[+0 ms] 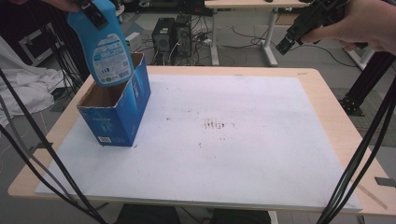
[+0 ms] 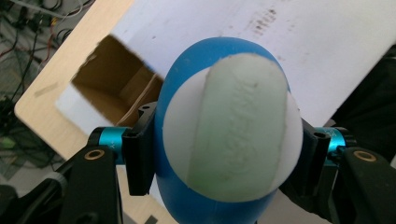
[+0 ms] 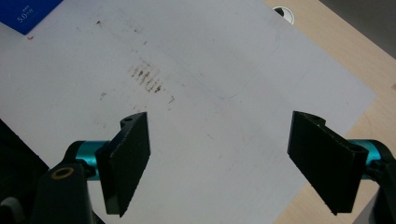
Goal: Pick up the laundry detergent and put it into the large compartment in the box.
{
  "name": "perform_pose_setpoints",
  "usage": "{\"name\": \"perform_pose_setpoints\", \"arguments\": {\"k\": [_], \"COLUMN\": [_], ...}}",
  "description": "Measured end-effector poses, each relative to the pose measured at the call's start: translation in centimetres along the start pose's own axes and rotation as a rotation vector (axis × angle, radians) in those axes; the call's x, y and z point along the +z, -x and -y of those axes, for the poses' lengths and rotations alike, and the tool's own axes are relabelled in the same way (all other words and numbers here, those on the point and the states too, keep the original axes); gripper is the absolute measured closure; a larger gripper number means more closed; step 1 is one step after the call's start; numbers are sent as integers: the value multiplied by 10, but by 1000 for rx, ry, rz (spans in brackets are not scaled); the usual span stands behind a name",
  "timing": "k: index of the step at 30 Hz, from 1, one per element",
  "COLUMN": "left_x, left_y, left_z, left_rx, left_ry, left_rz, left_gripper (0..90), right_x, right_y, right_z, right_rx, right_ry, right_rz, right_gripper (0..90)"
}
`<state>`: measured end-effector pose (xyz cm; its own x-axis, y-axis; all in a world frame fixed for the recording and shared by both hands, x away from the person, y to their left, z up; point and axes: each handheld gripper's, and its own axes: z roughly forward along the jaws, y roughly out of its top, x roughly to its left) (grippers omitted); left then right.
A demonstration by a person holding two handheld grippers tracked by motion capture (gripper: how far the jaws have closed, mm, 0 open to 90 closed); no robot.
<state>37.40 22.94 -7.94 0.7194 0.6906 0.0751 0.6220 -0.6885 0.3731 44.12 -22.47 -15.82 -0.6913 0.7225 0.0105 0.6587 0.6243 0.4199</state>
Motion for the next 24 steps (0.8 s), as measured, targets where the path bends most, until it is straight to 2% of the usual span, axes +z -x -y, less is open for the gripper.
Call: {"name": "perform_pose_setpoints", "arguments": {"k": [7, 9, 17, 24], "left_x": [6, 10, 30, 50], "left_y": [-22, -26, -32, -34], "left_z": [16, 20, 27, 31], "left_rx": [-130, -156, -212, -238], "left_ry": [-4, -4, -24, -32], "left_rz": [-32, -45, -59, -52], "left_gripper": [377, 377, 377, 377], "right_x": [-1, 0, 0, 0], "right_y": [0, 0, 1, 2], "right_z": [-1, -1, -1, -2], "right_rx": [-1, -5, -2, 1], "right_ry": [-3, -4, -5, -5], "right_rz": [4, 4, 4, 3], "right_gripper": [206, 206, 206, 206]}}
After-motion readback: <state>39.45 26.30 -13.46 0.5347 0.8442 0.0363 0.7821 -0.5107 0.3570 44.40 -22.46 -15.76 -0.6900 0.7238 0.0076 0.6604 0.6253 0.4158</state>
